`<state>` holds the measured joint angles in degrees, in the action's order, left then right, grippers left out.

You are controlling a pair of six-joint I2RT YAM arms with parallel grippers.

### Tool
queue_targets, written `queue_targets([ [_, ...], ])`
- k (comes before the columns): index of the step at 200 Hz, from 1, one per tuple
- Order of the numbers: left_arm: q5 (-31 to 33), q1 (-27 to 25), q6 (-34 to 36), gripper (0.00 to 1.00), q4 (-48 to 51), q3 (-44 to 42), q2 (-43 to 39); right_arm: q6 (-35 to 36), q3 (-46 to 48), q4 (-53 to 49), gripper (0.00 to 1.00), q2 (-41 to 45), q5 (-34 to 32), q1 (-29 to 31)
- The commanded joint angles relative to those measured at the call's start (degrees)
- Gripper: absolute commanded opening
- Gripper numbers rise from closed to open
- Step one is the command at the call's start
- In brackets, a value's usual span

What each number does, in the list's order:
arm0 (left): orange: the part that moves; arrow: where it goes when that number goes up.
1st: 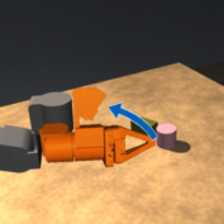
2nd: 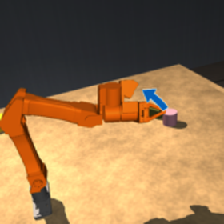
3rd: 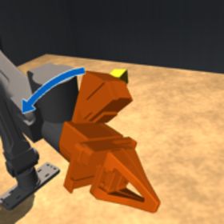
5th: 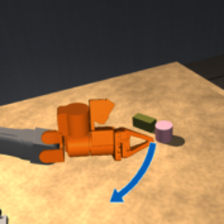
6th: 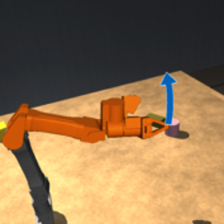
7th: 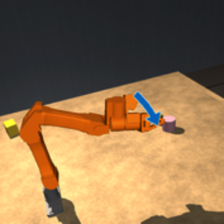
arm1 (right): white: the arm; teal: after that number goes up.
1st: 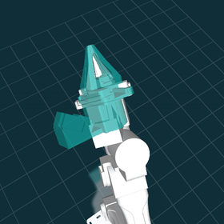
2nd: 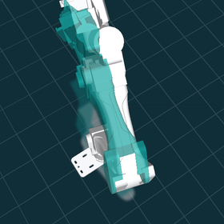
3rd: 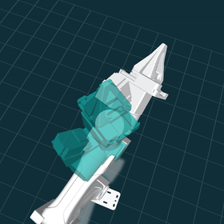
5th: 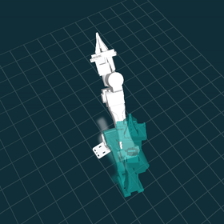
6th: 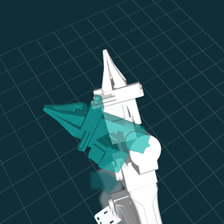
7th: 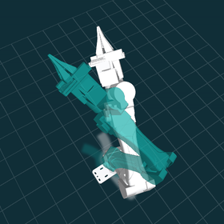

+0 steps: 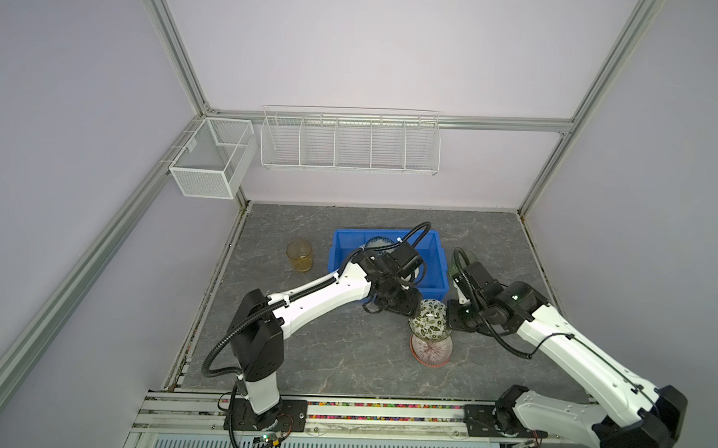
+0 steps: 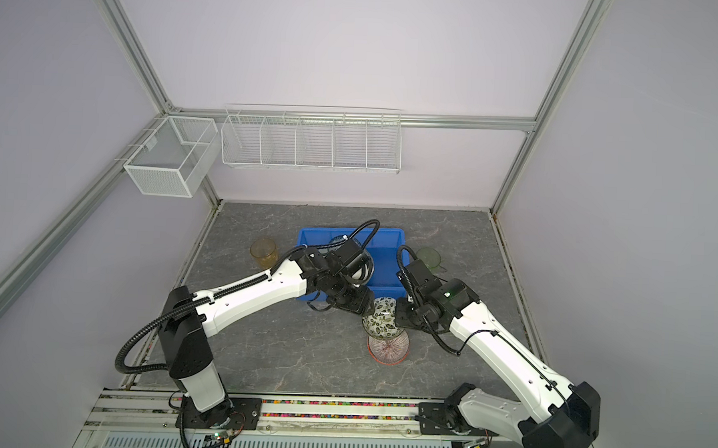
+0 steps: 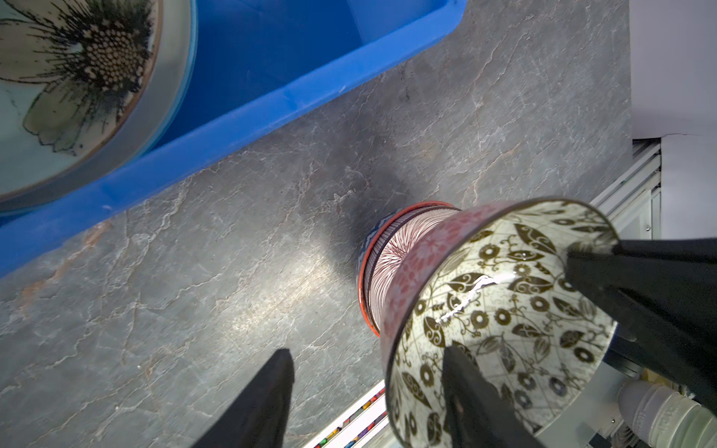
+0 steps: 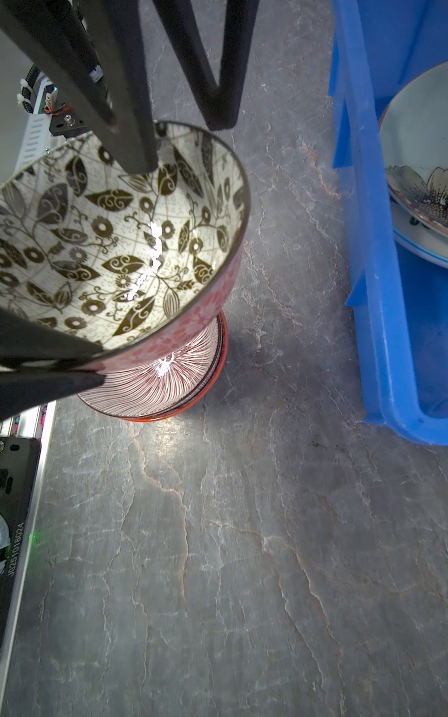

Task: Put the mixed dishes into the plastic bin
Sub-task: 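Tilt the leaf-print bowl up with the right gripper while left grasps its rim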

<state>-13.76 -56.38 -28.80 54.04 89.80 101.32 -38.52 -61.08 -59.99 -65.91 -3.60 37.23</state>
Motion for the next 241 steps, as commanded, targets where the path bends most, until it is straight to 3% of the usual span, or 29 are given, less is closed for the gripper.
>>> queue_targets([
  [1, -0.2, -0.1, 0.8, 0.59, 1.1, 1.7, 0.7, 0.1, -1.0, 1.1, 0.07, 1.0, 0.2, -0.3],
  [140, 0.3, -0.1, 0.2, 0.45, 1.1, 1.4, 1.0, 0.5, -0.4, 1.9, 0.07, 1.5, 0.6, -0.4],
  [241, -0.6, -0.2, 0.0, 0.29, 0.4, 0.7, 0.8, 1.0, -1.1, 3.4, 0.07, -0.1, 1.6, -0.8],
])
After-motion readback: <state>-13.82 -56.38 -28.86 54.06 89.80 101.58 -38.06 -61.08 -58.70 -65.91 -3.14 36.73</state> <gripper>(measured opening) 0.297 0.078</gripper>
